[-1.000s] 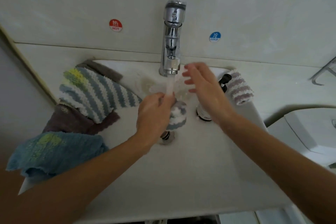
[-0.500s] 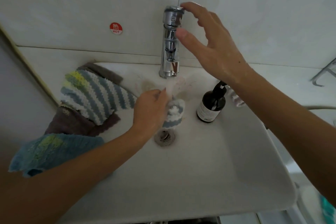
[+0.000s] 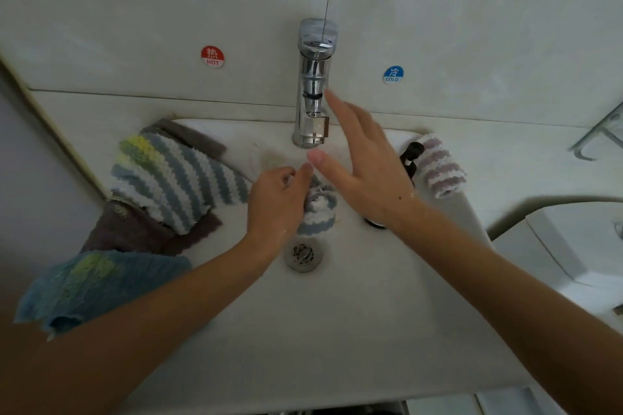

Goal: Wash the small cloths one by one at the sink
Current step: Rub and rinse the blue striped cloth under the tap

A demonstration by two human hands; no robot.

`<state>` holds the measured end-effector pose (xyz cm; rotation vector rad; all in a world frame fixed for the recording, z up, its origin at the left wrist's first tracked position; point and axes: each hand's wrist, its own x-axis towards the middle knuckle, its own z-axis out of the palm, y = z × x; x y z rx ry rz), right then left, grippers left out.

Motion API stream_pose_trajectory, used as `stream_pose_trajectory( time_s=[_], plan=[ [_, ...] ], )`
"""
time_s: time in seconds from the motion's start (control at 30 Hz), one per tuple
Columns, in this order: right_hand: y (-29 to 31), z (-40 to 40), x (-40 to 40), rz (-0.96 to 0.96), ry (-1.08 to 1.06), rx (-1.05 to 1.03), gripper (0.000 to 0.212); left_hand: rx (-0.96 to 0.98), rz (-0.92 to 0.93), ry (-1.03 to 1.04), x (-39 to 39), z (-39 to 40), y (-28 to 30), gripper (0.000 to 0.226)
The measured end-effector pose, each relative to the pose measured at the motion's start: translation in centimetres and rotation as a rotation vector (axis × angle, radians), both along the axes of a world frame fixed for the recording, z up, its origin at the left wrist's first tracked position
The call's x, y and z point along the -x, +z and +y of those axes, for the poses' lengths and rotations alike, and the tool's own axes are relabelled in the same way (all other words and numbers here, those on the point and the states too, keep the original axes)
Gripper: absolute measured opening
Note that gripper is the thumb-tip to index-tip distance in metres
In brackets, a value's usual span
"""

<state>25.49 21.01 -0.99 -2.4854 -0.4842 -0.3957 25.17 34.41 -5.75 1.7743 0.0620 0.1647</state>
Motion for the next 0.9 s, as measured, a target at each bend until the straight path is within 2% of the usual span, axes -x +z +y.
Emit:
stream_pose_trajectory(
  time_s=[0.27,0.33,0.47,0.63,0.77,0.9],
  plan=[
    [-4.8,1.8,2.1,0.248,-0.048,-0.172,0.081,0.073,0.06,-0.007,0.4,-0.5,-1.2,0.044],
    [-5.3,2.3,2.5,0.306,-0.011,-0.253,0.07,0.079,0.051,0.019,0.6,-0.7,-1.2,0.041],
    [-5.9,3.1,2.7,0.334,-0.074,-0.498,0.033,0.099,0.036,0.05,1.3,-1.3,-1.1,0.039],
    [-5.5,3.9,2.8,0.299,-0.176,-0.738,0.032,0.093,-0.003,0.064,1.6,-2.0,-1.2,0.046],
    [-5.5,4.0,2.9,0.256,-0.199,-0.721,0.037,0.092,-0.029,0.072,1.8,-2.2,-1.2,0.05],
    [-5.4,3.8,2.4,0.25,-0.197,-0.592,0.04,0.064,-0.031,0.056,1.6,-2.3,-1.3,0.049]
  ],
)
